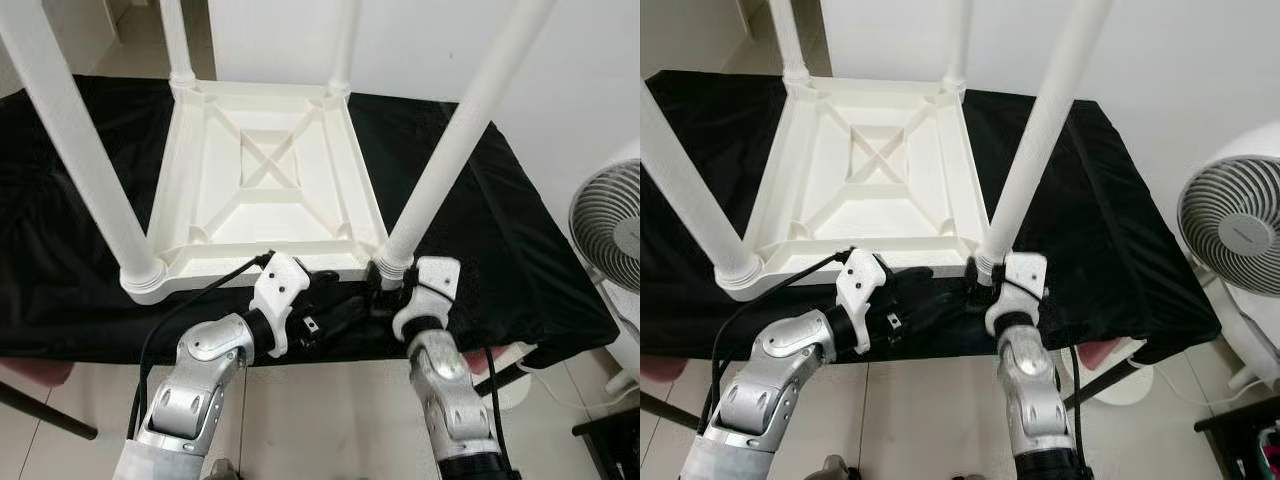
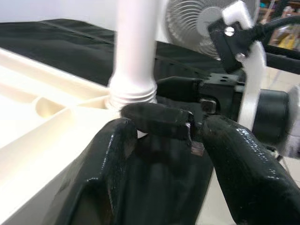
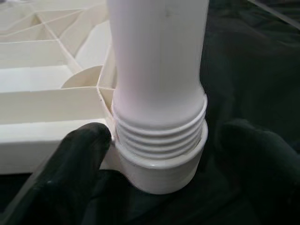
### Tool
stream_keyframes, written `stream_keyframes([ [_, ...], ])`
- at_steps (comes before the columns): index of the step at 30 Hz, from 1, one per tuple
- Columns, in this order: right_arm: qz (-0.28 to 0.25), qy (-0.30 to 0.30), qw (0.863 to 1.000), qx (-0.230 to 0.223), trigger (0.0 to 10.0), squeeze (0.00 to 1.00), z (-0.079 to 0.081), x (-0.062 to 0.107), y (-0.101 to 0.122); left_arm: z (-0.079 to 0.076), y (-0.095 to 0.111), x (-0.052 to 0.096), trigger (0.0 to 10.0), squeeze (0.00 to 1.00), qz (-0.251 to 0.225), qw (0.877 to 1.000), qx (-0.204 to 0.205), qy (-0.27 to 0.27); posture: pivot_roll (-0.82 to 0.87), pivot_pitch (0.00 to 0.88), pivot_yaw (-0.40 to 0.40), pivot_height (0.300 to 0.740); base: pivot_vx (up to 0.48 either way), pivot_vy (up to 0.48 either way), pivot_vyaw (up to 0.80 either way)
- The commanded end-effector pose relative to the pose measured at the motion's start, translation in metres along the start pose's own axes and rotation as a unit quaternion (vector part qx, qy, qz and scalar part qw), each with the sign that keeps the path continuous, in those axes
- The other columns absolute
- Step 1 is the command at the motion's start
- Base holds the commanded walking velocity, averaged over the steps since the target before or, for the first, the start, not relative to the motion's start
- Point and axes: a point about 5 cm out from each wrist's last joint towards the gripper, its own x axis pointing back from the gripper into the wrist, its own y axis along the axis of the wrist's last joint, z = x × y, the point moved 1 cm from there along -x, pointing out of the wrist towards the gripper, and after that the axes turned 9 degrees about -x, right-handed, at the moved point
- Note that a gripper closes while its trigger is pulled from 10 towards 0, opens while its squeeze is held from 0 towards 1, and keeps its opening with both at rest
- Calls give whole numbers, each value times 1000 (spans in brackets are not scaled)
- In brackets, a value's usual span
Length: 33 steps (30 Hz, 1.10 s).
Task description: Building children table
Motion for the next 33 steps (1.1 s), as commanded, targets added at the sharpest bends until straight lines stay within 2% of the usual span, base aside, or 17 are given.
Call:
stream_keyframes([
  [1, -2, 30, 1000, 7, 10000, 1000, -11, -2, 6, 3, -6, -1, 10000, 0, 15, 999, 9, 48, 82, 99, -69, 740, 0, 0, 0],
  [2, -2, 30, 1000, 7, 10000, 1000, -11, -2, 6, 3, -6, -1, 10000, 0, 15, 999, 9, 48, 82, 99, -69, 740, 0, 0, 0],
  [4, 5, 80, 996, 29, 10000, 1000, -20, -6, 11, 3, -6, -2, 10000, 0, 15, 999, 9, 46, 78, 95, -64, 740, 0, 0, 0],
  [5, 5, 80, 996, 29, 10000, 1000, -20, -6, 11, 3, -6, -2, 10000, 0, 15, 999, 9, 46, 78, 95, -64, 740, 0, 0, 0],
  [6, 8, 101, 994, 41, 10000, 0, -27, -9, 15, 4, -6, -2, 10000, 0, 15, 999, 9, 44, 75, 90, -63, 740, 0, 0, 0],
  [8, 8, 101, 994, 41, 10000, 0, -27, -9, 15, 4, -6, -2, 10000, 0, 15, 999, 9, 44, 75, 90, -63, 740, 0, 0, 0],
  [10, 17, 163, 984, 63, 10000, 0, -38, -22, 28, 6, -4, -5, 10000, 0, 10, 999, 3, 40, 75, 62, -60, 740, 0, 0, 0],
  [16, 18, 201, 976, 85, 10000, 0, -42, -34, 38, 8, -2, -8, 10000, 0, 7, 999, -1, 38, 88, 50, -68, 740, 0, 0, 0],
  [19, 26, 219, 972, 84, 10000, 0, -41, -38, 39, 9, -2, -9, 10000, 0, 6, 999, -3, 39, 94, 47, -69, 740, 0, 0, 0],
  [21, 41, 252, 962, 91, 10000, 0, -36, -47, 40, 9, 1, -9, 10000, 0, 3, 999, -7, 40, 122, 35, -76, 740, 0, 0, 0],
  [24, 41, 252, 962, 91, 10000, 0, -36, -47, 40, 9, 1, -9, 10000, 0, 3, 999, -7, 40, 122, 35, -76, 740, 0, 0, 0],
  [26, 57, 283, 954, 87, 10000, 0, -31, -56, 37, 6, 1, -9, 10000, 0, 3, 999, -8, 39, 139, 24, -81, 740, 0, 0, 0],
  [33, 62, 298, 949, 78, 10000, 0, -23, -70, 35, -1, -3, -10, 10000, 0, 10, 1000, -18, 21, 146, 28, -91, 740, 0, 0, 0],
])
